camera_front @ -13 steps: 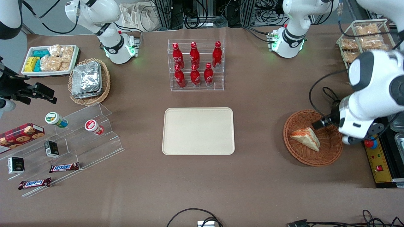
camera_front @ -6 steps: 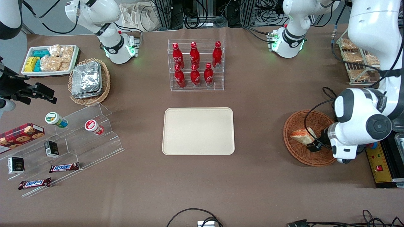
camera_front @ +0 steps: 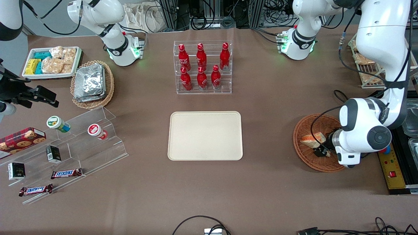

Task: Place sandwich from basket to tray
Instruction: 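Move the left gripper down over the wrapped sandwich in the wicker basket, then close the left gripper on the sandwich's wrapped edge and lift it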

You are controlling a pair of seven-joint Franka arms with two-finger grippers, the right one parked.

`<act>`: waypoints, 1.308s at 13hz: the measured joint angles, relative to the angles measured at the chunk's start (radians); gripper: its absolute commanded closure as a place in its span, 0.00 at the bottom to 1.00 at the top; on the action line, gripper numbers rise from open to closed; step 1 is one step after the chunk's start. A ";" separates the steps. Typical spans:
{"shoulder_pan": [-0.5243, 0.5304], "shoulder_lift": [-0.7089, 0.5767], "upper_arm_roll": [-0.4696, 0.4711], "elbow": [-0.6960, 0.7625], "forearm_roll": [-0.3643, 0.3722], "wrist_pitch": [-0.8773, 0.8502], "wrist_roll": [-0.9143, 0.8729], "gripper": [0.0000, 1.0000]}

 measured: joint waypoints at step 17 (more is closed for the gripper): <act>-0.003 -0.161 -0.003 0.032 0.001 -0.146 0.416 1.00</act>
